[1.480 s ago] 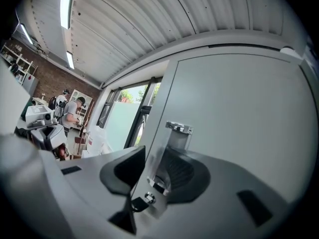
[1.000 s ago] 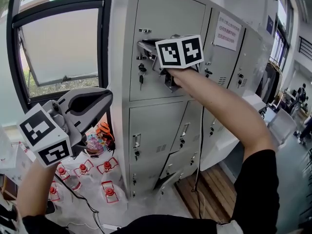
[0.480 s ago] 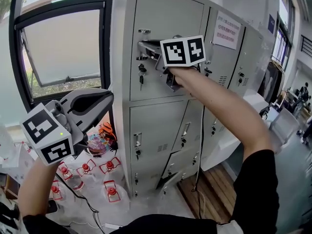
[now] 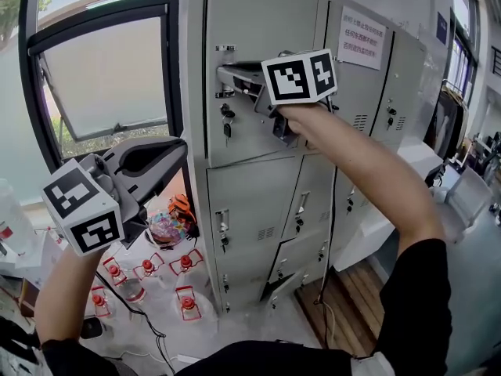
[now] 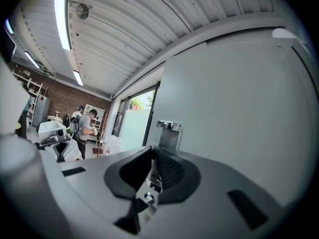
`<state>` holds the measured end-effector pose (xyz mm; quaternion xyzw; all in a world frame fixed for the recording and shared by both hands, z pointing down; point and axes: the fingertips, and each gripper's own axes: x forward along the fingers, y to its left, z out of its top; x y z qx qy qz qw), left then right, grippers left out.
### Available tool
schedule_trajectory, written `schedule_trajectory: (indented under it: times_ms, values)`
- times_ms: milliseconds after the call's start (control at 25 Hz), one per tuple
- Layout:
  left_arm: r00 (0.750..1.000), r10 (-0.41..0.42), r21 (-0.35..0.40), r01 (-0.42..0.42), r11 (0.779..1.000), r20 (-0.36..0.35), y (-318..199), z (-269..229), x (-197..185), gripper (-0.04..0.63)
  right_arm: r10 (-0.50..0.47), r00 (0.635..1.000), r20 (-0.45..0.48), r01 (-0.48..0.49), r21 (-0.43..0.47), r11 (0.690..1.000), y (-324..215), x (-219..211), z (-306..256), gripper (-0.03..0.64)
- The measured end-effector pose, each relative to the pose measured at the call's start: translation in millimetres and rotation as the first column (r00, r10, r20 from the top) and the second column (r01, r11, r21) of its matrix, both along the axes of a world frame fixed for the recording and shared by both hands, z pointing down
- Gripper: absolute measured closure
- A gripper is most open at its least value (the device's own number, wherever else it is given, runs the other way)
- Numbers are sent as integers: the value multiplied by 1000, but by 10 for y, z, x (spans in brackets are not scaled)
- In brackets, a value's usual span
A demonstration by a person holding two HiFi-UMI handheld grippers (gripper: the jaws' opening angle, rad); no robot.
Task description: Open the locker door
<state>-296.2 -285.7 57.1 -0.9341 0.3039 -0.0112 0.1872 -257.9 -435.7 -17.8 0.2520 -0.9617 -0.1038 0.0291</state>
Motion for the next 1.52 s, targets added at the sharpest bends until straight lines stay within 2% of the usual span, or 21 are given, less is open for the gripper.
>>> schedule_trajectory:
  times_ms: [400, 840, 1080, 1520]
  values:
    - [995, -101, -79, 100, 992, -5, -87, 11, 229, 578, -133, 991, 4, 133, 0, 991, 292, 183, 10, 577]
    - [974, -219, -102, 212, 972, -58, -117, 84, 476, 578, -287, 958, -17, 288, 14, 958, 678, 530, 12, 575]
    - [976, -215, -102, 210, 972, -41, -122, 112, 644, 578, -370, 929, -10, 370, 1, 929, 796, 675, 23, 577]
    - [980, -189, -100, 182, 978, -61, -282, 20, 524, 578, -472, 881, 27, 473, -23, 881, 882, 791, 19, 578]
